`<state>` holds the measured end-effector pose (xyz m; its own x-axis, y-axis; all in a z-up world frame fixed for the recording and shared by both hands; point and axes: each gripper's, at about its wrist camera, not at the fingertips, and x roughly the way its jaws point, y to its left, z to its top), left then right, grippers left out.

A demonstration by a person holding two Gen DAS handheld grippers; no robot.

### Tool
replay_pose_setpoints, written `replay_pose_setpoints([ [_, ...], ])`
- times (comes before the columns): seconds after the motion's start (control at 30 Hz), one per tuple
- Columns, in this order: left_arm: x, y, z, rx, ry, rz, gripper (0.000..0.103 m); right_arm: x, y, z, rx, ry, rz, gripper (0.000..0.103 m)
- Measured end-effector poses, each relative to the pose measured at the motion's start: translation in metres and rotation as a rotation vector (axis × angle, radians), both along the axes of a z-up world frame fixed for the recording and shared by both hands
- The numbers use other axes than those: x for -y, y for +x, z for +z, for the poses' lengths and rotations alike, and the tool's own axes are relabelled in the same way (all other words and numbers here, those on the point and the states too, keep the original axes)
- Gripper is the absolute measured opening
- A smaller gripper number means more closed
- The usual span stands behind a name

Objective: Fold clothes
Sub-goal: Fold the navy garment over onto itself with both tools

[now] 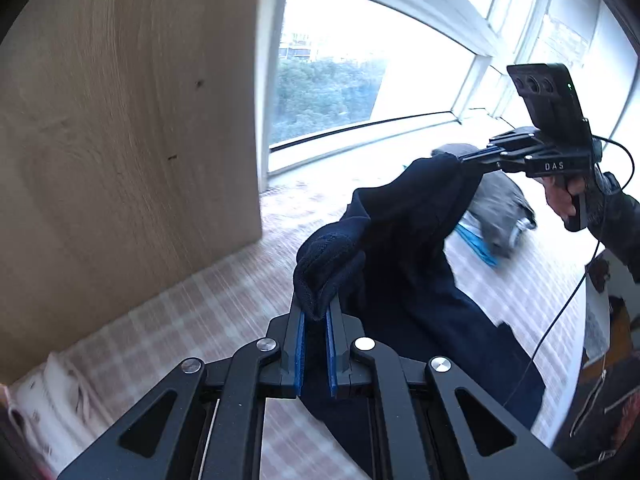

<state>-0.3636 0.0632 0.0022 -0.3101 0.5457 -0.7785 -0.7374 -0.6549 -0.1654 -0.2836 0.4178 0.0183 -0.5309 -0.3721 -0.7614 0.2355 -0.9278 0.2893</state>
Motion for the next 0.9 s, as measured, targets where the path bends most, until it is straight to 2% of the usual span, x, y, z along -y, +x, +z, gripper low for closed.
replay_pose_setpoints([
  [0.1,0.029,0.046,-0.001,-0.01,-0.005,-0.031,0.007,0.012,0.044,0.008,-0.002,-0.006,-0.016,0.007],
  [0.23,0.032,0.119,-0.011,0.006,-0.011,-0.051,0.007,0.028,0.102,0.019,-0.004,-0.014,-0.037,0.007],
  [0.27,0.02,0.134,-0.017,0.017,-0.006,-0.058,0.007,0.033,0.117,0.015,0.0,-0.019,-0.044,0.007],
  [0.37,0.028,0.186,-0.033,0.043,-0.004,-0.073,0.007,0.047,0.161,-0.006,0.024,-0.044,-0.062,0.007],
  [0.43,0.022,0.216,-0.066,0.082,-0.004,-0.081,0.007,0.054,0.186,-0.034,0.071,-0.07,-0.074,0.007],
  [0.57,0.016,0.254,-0.124,0.176,-0.013,-0.076,0.007,0.068,0.224,-0.09,0.151,-0.058,-0.101,0.007],
  [0.63,0.017,0.264,-0.136,0.202,-0.016,-0.07,0.007,0.07,0.235,-0.107,0.17,-0.056,-0.126,0.007],
  [0.7,0.018,0.272,-0.143,0.218,-0.017,-0.065,0.007,0.069,0.242,-0.116,0.175,-0.062,-0.146,0.007],
  [0.77,0.015,0.282,-0.148,0.217,-0.02,-0.06,0.007,0.069,0.248,-0.113,0.165,-0.068,-0.152,0.007],
  [0.9,0.017,0.31,-0.138,0.186,-0.004,-0.073,0.007,0.074,0.264,-0.102,0.139,-0.043,-0.125,0.007],
])
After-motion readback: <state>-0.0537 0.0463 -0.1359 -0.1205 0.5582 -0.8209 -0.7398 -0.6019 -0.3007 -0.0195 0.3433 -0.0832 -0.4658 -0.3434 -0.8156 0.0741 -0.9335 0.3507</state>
